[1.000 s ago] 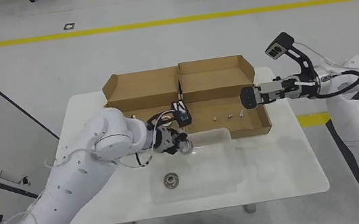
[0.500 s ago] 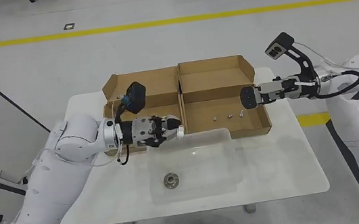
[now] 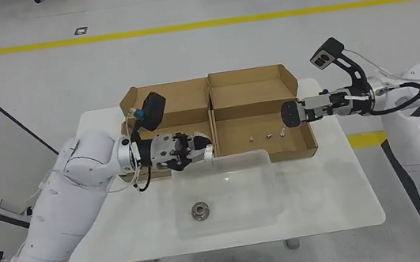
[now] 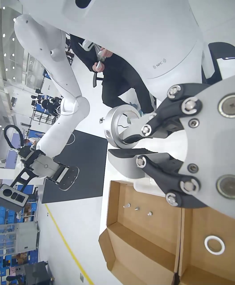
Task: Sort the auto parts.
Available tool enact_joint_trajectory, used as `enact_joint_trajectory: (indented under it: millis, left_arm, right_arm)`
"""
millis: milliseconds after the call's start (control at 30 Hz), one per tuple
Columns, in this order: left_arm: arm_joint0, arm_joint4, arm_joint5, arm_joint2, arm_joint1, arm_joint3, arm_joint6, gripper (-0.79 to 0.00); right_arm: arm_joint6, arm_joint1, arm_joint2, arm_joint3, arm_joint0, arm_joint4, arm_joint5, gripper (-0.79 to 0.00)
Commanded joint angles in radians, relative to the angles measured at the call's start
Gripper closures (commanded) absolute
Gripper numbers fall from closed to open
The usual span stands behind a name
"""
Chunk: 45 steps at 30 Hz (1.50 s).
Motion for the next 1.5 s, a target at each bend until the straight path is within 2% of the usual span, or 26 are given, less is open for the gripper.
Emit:
enact_joint_trajectory:
  millis: [0, 67, 233, 433, 567, 733, 900, 1133, 1333, 1467]
  left_arm:
    - [0.007, -0.018, 0.009, -0.01, -0.003, -0.008, 0.078, 0.0]
    - [0.013, -0.064, -0.005, -0.016, -0.005, -0.002, 0.13, 0.0]
    - [0.005, -0.183, -0.041, -0.016, -0.007, -0.002, 0.168, 0.0]
    - [0.001, -0.414, -0.041, -0.037, -0.016, -0.045, 0.144, 0.0]
    - [0.015, -0.595, -0.041, -0.088, -0.036, -0.06, 0.116, 0.0]
    - [0.032, -0.851, -0.041, -0.158, -0.075, -0.058, 0.007, 0.0]
    - [0.038, -0.98, -0.041, -0.172, -0.112, -0.08, 0.007, 0.0]
    - [0.047, -0.915, -0.041, -0.172, -0.141, -0.075, 0.007, 0.0]
    - [0.042, -0.587, -0.041, -0.196, -0.134, -0.024, 0.007, 0.0]
    - [0.053, -0.467, -0.041, -0.214, -0.13, -0.025, 0.007, 0.0]
  right_arm:
    - [0.0, 0.0, 0.0, 0.0, 0.0, 0.0, 0.0, -0.785]
    - [0.0, 0.0, 0.0, 0.0, 0.0, 0.0, 0.0, -0.785]
    - [0.0, 0.0, 0.0, 0.0, 0.0, 0.0, 0.0, -0.785]
    - [0.0, 0.0, 0.0, 0.0, 0.0, 0.0, 0.0, -0.785]
    - [0.0, 0.0, 0.0, 0.0, 0.0, 0.0, 0.0, -0.785]
    - [0.0, 0.0, 0.0, 0.0, 0.0, 0.0, 0.0, -0.785]
    - [0.0, 0.0, 0.0, 0.0, 0.0, 0.0, 0.0, -0.785]
    - [0.0, 0.0, 0.0, 0.0, 0.0, 0.0, 0.0, -0.785]
    - [0.0, 0.0, 0.0, 0.0, 0.0, 0.0, 0.0, -0.785]
    - [0.0, 0.0, 0.0, 0.0, 0.0, 0.0, 0.0, -0.785]
